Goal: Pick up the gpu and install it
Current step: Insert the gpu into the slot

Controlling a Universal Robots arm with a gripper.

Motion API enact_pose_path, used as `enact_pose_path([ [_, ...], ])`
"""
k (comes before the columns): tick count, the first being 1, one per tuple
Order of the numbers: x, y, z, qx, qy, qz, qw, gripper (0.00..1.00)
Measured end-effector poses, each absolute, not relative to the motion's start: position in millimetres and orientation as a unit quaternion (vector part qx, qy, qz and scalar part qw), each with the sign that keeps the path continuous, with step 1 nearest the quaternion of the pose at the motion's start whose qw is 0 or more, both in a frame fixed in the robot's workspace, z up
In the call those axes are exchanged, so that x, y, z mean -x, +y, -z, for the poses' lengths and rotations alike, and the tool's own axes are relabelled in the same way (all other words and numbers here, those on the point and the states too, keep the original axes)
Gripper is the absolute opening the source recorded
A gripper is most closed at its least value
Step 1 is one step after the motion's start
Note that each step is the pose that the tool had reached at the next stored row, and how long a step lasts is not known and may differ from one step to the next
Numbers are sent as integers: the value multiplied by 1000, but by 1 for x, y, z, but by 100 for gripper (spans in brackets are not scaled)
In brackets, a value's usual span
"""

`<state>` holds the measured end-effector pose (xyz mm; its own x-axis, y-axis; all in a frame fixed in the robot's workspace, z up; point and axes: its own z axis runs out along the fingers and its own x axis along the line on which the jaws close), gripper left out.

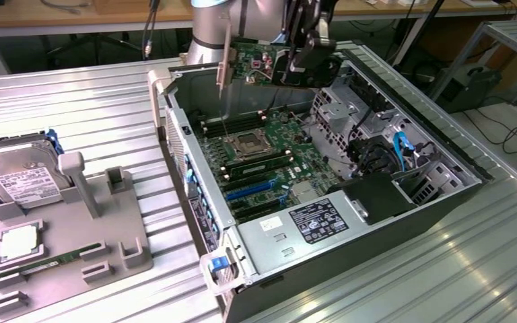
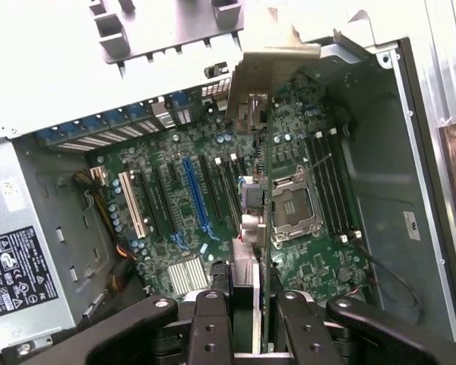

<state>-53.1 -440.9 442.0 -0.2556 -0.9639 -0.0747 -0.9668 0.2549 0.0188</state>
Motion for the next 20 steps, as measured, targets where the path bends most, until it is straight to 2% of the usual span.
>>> enact_pose_path([
  [20,53,-441,-439,672,739,-32,21,28],
])
